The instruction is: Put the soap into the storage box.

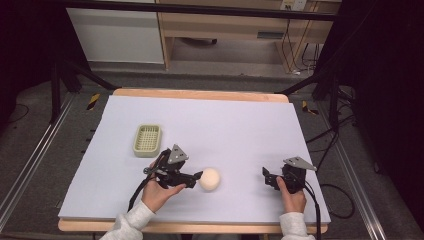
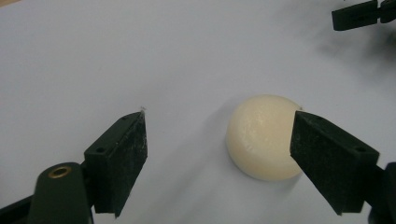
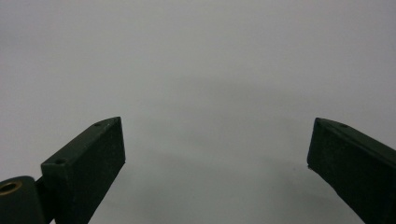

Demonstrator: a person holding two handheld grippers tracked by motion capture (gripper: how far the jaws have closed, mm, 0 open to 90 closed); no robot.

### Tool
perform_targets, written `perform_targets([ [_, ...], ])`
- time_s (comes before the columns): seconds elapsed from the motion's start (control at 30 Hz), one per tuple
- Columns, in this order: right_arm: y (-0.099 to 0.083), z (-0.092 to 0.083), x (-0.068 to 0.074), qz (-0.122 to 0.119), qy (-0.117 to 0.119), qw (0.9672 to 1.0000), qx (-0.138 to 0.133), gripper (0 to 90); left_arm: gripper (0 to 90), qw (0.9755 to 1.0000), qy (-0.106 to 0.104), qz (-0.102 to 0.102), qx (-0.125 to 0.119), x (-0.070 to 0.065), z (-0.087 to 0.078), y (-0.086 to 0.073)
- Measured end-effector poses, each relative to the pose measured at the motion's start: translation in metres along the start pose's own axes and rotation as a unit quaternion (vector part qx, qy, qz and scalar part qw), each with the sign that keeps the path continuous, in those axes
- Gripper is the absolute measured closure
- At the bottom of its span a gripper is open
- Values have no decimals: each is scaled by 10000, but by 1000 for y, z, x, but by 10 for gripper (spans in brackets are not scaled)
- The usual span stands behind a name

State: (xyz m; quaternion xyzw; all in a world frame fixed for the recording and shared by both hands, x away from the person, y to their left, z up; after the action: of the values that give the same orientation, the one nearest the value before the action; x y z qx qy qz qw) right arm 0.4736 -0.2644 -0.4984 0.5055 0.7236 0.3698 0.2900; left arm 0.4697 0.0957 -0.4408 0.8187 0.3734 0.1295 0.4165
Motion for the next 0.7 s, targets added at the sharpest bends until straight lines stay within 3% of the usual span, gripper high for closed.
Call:
perform_targets([
  [0.7, 0, 0, 0, 25, 18, 10000, 9, 46, 180, 9994, -206, 139, 226, -23, 21, 0],
])
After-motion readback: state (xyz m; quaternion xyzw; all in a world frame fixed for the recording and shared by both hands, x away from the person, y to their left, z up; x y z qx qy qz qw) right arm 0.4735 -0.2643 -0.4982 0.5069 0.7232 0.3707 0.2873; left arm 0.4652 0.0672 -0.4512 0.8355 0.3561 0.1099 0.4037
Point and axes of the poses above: each handheld gripper's, and its own axes: z roughly forward along the jaws, y roughly out of its top, x roughly to its left, the point moved 2 cm from there along z, roughly forward along the jaws, and after that the axes turned 6 degrees about -z, right-handed, at the moved point
